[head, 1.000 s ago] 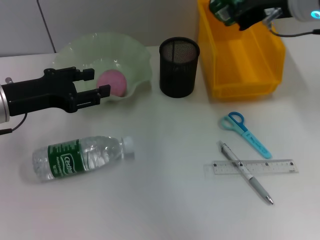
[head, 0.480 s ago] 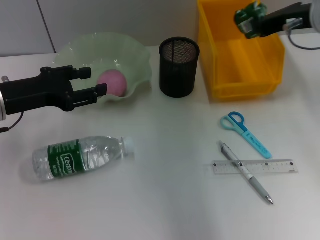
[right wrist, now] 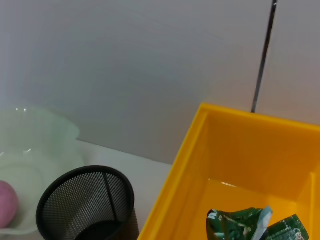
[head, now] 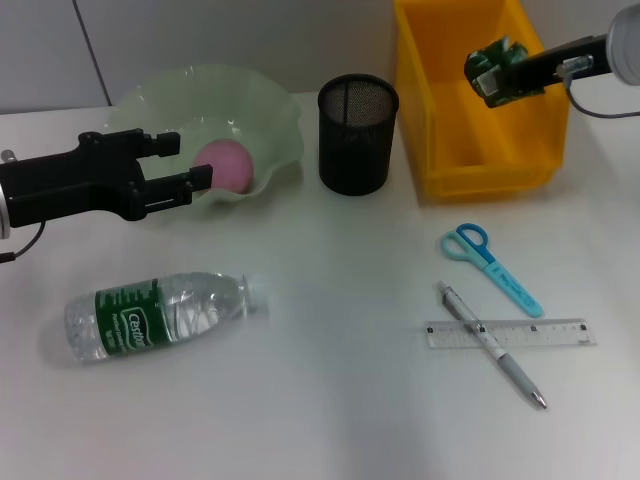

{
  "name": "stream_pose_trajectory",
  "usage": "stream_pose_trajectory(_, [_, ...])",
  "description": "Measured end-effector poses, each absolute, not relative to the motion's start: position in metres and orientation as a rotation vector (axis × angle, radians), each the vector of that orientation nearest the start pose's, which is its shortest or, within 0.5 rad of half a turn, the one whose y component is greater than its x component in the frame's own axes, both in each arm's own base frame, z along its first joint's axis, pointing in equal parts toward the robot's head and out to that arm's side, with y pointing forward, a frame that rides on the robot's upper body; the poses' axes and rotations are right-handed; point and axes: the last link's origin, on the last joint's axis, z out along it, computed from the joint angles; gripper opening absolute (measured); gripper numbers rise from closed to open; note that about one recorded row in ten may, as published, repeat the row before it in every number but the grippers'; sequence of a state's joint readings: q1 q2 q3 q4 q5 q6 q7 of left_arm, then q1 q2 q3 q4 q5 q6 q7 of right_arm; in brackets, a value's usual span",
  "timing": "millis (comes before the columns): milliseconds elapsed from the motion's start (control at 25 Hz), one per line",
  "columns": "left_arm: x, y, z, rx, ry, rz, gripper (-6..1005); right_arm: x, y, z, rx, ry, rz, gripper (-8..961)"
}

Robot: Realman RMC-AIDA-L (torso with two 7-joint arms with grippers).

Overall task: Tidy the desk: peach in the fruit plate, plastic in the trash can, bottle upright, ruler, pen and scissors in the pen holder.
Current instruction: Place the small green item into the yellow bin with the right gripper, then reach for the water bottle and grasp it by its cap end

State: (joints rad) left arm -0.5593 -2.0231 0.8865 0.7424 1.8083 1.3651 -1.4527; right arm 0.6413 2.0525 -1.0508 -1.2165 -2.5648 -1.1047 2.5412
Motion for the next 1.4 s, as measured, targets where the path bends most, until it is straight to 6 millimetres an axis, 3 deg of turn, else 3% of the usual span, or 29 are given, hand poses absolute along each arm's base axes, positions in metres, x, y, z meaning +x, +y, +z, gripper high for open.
stream_pose_trajectory(200, [-0.237,0.376,0.024,-2.612,-0.507,-0.638,649,0.203,0.438,0.072,-2.123,0.961,0.048,42])
stream_pose_trajectory(440, [-0.237,0.375,0.022,-2.611,-0.507,-0.642,649,0.202,0.439,0.071,-2.119,0.955,0.055,240])
stream_pose_trajectory(640, [-0.236,0.375,0.022,-2.611,-0.507,-0.644,649,0.201,0.440,0.073,-2.111,0.954,0.068,473])
stream_pose_trajectory(840, [-0.236,0.375,0.022,-2.611,-0.506,-0.645,649,0.199,0.441,0.069,-2.123,0.949,0.064,536])
stream_pose_trajectory(1080, [-0.237,0.375,0.024,-2.610,-0.504,-0.641,649,0.197,0.441,0.066,-2.128,0.950,0.068,733])
stream_pose_trajectory(1400, [-0.238,0.376,0.026,-2.600,-0.507,-0.642,649,0.194,0.442,0.066,-2.129,0.939,0.073,739])
